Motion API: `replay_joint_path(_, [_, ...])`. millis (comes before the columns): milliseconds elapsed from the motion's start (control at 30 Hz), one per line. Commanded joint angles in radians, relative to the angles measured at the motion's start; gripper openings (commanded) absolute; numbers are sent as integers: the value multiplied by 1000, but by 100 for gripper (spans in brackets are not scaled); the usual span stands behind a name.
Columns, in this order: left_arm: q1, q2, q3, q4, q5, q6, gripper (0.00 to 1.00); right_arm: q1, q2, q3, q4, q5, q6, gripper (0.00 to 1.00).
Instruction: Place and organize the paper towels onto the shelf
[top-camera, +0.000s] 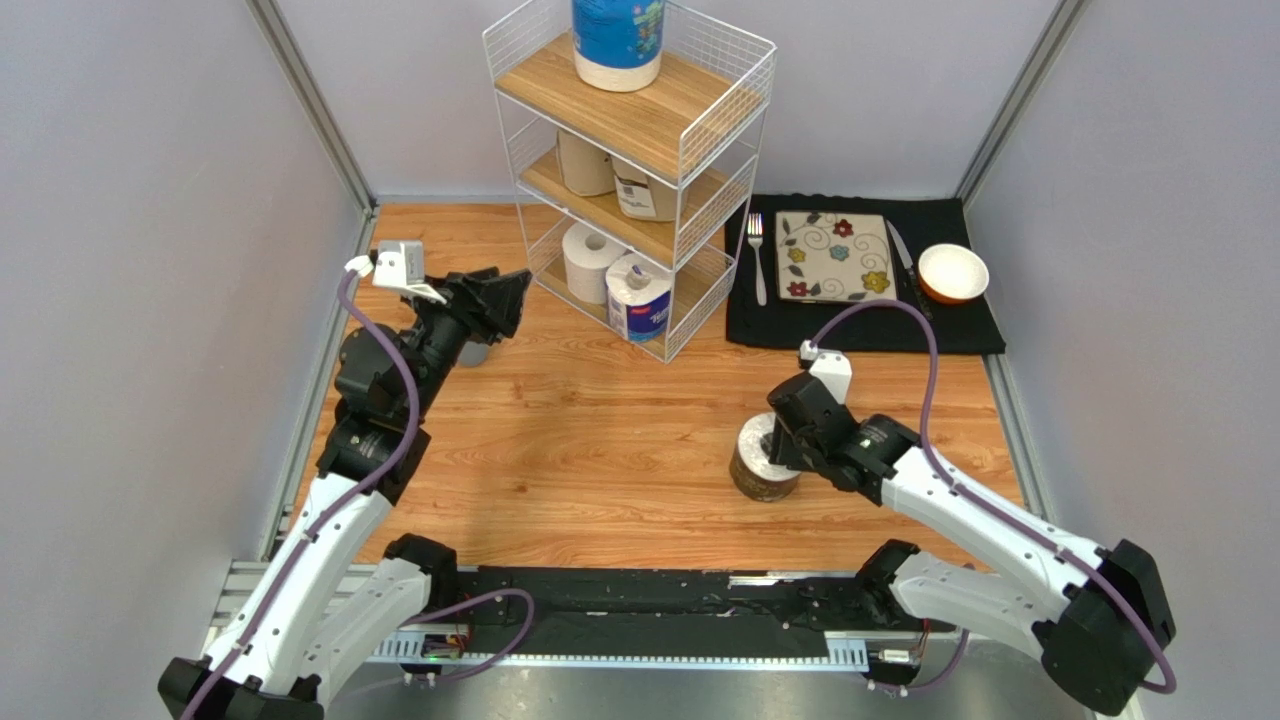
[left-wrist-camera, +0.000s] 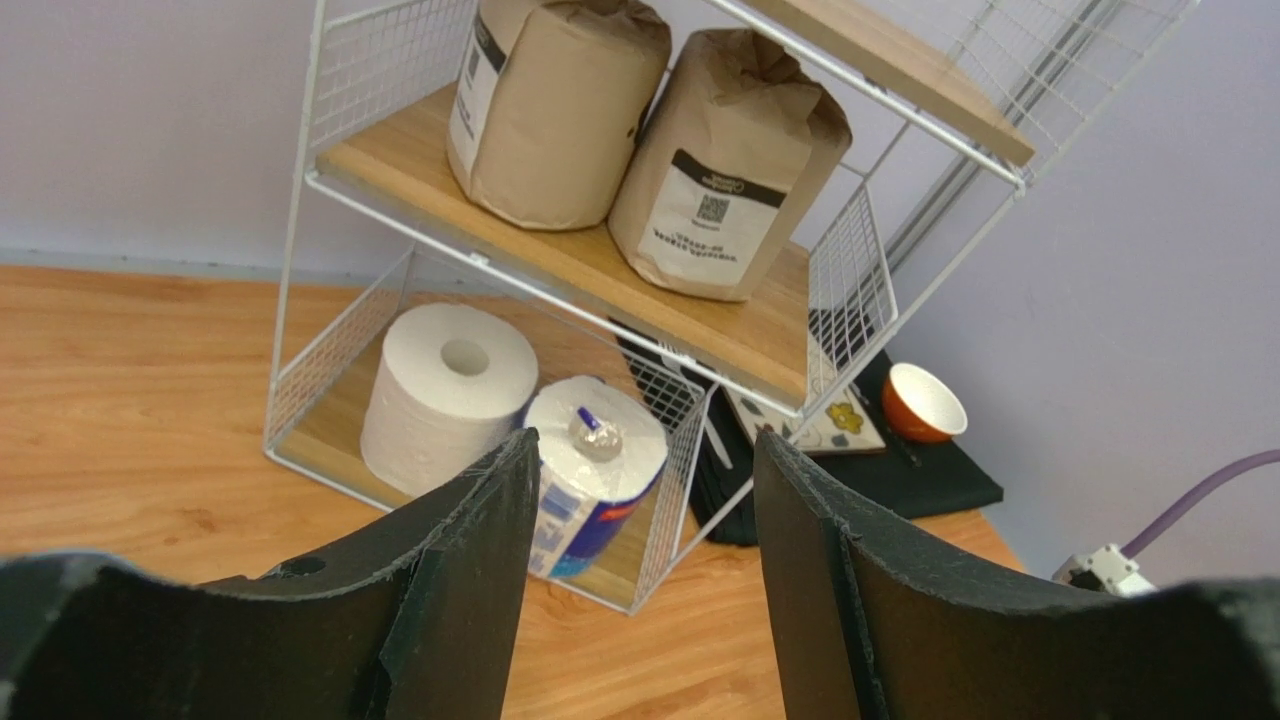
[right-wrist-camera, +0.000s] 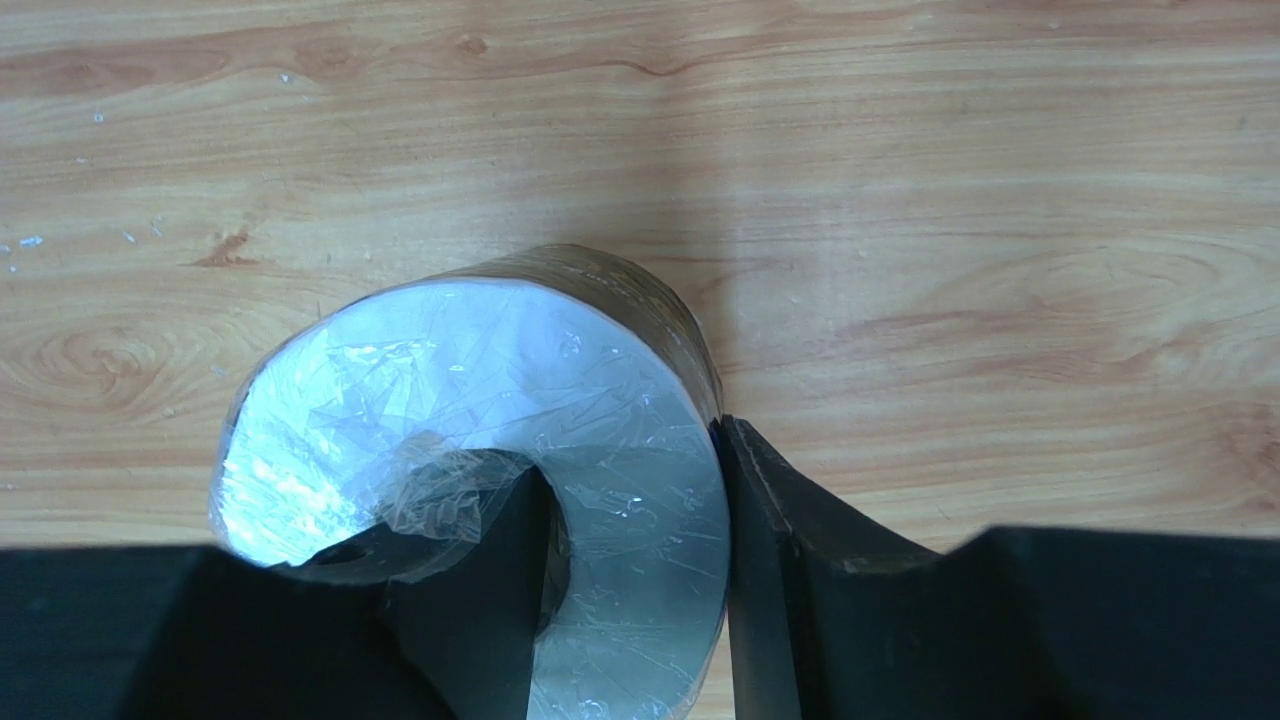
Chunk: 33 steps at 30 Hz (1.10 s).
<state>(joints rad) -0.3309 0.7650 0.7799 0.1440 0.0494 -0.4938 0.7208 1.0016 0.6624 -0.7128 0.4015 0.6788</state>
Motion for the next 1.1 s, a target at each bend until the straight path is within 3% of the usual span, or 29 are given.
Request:
replay_joint_path(0, [6, -55, -50, -32, 40, -48, 63, -3, -99, 112, -74, 11, -45, 8])
replay_joint_path(167, [6, -95, -109, -95, 30, -60, 63, -3, -158, 331, -56, -131, -204, 13])
replay_joint_path(267, [6, -110, -128, -115, 26, -66, 63, -3, -103, 582, -48, -257, -303, 5])
replay_joint_path(400, [6, -121, -140, -133, 21, -71, 63, 6, 58, 922, -68, -497, -392, 4])
replay_joint_path(500, [6, -127, -143, -138, 26, -80, 63, 20, 214, 1204, -115, -596, -444, 3])
replay_joint_path(567, [6, -136, -148, -165, 36, -84, 63, 51, 343, 1407, -145, -627, -467, 3])
replay_joint_path(733, [6, -170, -168, -181, 33, -98, 63, 89, 602, 1738, -178, -624, -524, 4])
replay_joint_path(800, [6, -187, -176, -182, 35, -104, 63, 89, 644, 1818, -143, -584, -538, 4])
replay_joint_path(1067, [6, -213, -203, -204, 50, -120, 63, 89, 692, 1760, 185, -414, -614, 4])
